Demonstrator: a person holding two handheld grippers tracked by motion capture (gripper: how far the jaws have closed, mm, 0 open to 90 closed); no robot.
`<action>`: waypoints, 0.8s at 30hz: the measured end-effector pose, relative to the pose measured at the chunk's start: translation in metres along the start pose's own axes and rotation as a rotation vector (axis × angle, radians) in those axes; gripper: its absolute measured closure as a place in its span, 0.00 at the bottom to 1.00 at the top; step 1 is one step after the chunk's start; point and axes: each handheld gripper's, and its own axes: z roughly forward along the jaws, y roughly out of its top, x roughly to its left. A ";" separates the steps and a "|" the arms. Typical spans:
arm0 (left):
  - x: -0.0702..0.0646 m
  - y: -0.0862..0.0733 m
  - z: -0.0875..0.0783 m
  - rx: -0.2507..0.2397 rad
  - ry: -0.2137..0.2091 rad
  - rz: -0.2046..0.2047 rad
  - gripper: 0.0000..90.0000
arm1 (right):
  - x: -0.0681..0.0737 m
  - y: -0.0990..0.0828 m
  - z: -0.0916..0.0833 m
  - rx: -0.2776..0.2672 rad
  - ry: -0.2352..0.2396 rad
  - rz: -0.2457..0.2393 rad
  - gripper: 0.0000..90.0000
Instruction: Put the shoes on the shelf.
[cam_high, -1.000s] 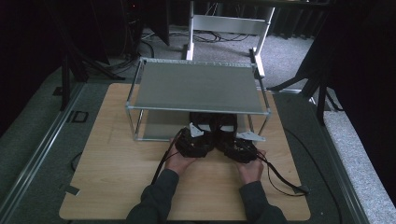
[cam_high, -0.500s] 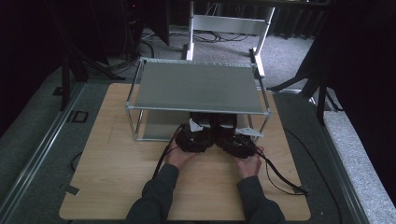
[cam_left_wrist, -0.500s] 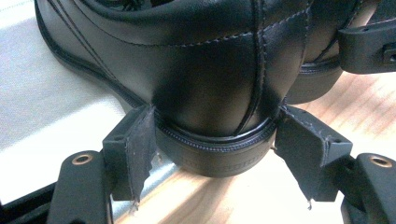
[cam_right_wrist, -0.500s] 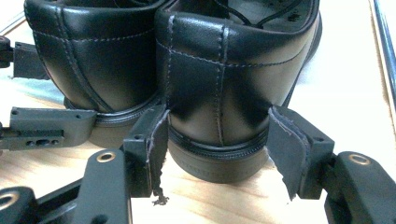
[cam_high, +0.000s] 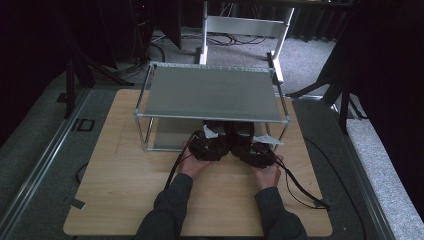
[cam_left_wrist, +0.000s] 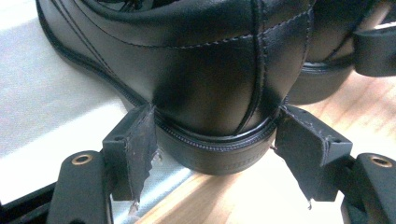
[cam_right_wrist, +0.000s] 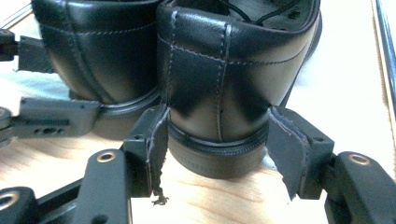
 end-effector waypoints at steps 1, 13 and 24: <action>0.000 0.000 0.000 -0.001 0.001 -0.002 0.34 | 0.000 0.000 -0.001 0.001 -0.001 0.000 0.47; 0.003 -0.020 -0.025 0.001 -0.010 -0.026 0.43 | -0.007 -0.010 -0.022 0.037 -0.003 -0.064 0.45; 0.017 -0.066 -0.053 0.020 0.018 -0.072 0.49 | -0.026 -0.033 -0.029 0.131 -0.024 -0.133 0.44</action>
